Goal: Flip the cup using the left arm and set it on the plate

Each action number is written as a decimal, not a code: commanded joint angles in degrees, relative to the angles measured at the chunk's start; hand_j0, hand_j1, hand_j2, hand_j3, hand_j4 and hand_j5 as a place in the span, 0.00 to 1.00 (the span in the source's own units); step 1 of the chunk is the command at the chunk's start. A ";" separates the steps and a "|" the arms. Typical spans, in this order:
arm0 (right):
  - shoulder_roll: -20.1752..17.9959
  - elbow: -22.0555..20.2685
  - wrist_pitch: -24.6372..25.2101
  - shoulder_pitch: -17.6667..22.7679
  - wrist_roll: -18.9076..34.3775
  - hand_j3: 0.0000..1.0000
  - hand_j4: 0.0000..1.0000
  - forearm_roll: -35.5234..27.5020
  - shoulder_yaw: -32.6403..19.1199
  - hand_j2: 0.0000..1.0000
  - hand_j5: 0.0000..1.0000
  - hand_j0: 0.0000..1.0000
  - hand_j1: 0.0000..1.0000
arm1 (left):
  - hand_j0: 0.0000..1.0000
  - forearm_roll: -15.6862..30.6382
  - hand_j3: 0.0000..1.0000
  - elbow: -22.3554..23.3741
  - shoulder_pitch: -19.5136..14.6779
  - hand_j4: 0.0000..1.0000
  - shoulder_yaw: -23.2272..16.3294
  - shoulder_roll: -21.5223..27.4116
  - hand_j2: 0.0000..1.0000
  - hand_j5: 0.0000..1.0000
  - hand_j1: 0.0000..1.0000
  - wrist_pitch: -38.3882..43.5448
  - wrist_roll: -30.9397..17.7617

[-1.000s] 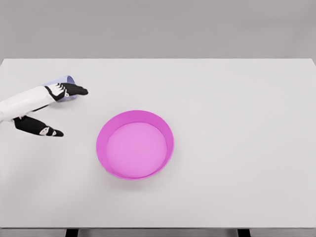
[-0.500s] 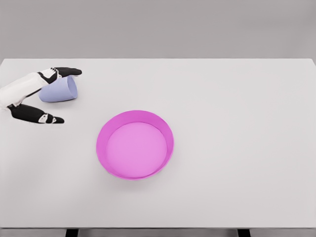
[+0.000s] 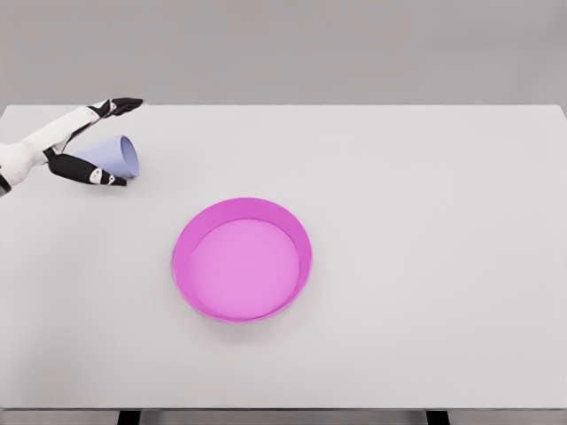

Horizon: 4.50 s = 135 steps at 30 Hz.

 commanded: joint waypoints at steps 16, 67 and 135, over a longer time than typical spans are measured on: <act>-0.02 0.01 0.00 0.00 0.00 1.00 1.00 -0.01 0.06 1.00 1.00 1.00 1.00 | 1.00 -14.11 1.00 3.64 -2.72 1.00 -0.57 -4.54 1.00 1.00 1.00 10.01 -0.28; -0.02 0.01 0.00 0.00 0.00 1.00 1.00 -0.01 0.06 1.00 1.00 1.00 1.00 | 0.63 -25.80 0.63 7.86 -4.83 0.63 0.13 -9.20 0.63 0.63 0.63 16.86 -1.78; -0.02 0.01 0.00 0.00 0.00 1.00 1.00 -0.01 0.06 1.00 1.00 1.00 1.00 | 0.51 1.45 0.51 -23.78 9.67 0.51 0.13 -7.88 0.51 0.51 0.51 13.70 -1.07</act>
